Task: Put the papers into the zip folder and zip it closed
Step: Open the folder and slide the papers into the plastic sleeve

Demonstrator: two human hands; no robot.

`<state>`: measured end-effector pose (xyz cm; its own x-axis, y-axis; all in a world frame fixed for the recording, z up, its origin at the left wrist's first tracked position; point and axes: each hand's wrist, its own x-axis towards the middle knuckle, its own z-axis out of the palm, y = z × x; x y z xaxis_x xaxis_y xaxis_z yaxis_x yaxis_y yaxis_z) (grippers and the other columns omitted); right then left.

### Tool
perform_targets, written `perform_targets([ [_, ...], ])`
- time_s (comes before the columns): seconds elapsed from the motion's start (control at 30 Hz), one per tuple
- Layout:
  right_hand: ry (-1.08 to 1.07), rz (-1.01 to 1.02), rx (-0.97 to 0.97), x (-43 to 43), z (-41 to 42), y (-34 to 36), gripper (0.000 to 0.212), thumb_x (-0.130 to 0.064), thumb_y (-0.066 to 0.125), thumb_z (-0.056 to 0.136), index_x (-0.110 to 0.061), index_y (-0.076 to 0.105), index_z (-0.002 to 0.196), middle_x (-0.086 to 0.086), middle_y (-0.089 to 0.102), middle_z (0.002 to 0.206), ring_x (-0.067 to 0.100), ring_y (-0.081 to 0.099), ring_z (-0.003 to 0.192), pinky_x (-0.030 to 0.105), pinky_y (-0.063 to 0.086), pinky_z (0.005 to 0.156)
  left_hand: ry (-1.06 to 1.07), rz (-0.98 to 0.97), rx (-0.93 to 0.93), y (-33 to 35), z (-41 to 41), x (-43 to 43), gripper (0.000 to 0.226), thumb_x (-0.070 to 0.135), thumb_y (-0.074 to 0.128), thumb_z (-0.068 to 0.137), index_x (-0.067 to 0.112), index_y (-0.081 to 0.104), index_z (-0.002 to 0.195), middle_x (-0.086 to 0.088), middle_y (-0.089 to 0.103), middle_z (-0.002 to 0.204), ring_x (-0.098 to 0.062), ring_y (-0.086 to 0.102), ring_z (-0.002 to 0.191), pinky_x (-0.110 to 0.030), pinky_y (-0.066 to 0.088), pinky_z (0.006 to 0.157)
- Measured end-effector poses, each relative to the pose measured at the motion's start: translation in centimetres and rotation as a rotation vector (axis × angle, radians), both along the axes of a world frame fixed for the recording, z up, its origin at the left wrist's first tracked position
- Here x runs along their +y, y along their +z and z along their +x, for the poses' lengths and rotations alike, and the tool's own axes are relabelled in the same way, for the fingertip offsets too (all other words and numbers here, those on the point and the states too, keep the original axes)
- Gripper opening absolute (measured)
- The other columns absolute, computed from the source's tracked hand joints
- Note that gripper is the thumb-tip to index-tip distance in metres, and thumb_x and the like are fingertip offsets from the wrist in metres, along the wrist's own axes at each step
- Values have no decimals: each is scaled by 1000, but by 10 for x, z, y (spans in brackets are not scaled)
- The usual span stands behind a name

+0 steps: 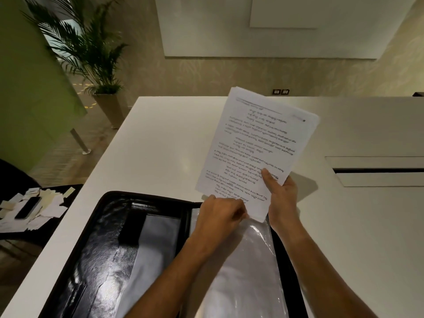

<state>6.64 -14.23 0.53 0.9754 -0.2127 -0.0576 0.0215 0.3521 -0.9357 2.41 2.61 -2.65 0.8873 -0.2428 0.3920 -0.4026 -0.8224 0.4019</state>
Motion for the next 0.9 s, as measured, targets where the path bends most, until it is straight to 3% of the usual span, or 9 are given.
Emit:
perform_targets([
  [0.1, 78, -37, 5, 1, 2, 0, 28, -12, 73, 104, -7, 73, 131, 14, 81, 124, 38, 79, 112, 57, 65, 93, 18, -9, -10, 3, -3, -4, 11, 36, 71, 90, 28, 76, 84, 16, 79, 89, -4, 67, 80, -21, 44, 74],
  [0.23, 183, -108, -13, -5, 6, 4, 30, -14, 71, 104, -9, 73, 134, 16, 80, 126, 39, 79, 114, 61, 62, 98, 5, 15, 61, -6, -1, 5, 17, 48, 72, 92, 31, 72, 88, 17, 77, 90, -3, 65, 85, -31, 44, 81],
  [0.33, 229, -173, -12, -8, 11, 6, 29, -15, 72, 104, -10, 75, 132, 16, 81, 125, 40, 79, 112, 65, 61, 98, 14, 43, 102, -6, 0, 11, 5, 34, 72, 92, 32, 76, 93, 15, 78, 94, -8, 65, 91, -35, 48, 84],
  [0.5, 248, -249, -18, -4, 19, 9, 28, -14, 73, 104, -8, 76, 131, 15, 82, 121, 40, 81, 107, 66, 63, 93, 23, 45, 144, -3, 3, 15, 12, 20, 70, 89, 28, 77, 89, 11, 78, 92, -12, 68, 88, -39, 56, 82],
  [0.57, 273, -251, -12, -5, 22, 11, 29, -15, 73, 103, -8, 75, 131, 16, 82, 122, 40, 80, 108, 66, 62, 95, 14, 49, 138, -3, 4, 16, 4, 28, 73, 89, 29, 77, 91, 12, 77, 92, -11, 69, 89, -39, 55, 84],
  [0.67, 306, -220, -15, -8, 22, 13, 31, -16, 73, 104, -8, 73, 134, 16, 81, 126, 40, 79, 112, 65, 61, 98, 28, 52, 128, -3, 4, 22, 12, 40, 75, 89, 30, 75, 94, 13, 76, 95, -11, 68, 93, -37, 53, 85],
  [0.9, 339, -162, -26, -10, 16, 11, 33, -19, 72, 105, -14, 72, 137, 13, 79, 131, 38, 77, 118, 64, 59, 103, 46, 113, 109, -5, -1, 25, 8, 27, 76, 88, 31, 75, 95, 12, 74, 100, -14, 64, 96, -36, 53, 83],
])
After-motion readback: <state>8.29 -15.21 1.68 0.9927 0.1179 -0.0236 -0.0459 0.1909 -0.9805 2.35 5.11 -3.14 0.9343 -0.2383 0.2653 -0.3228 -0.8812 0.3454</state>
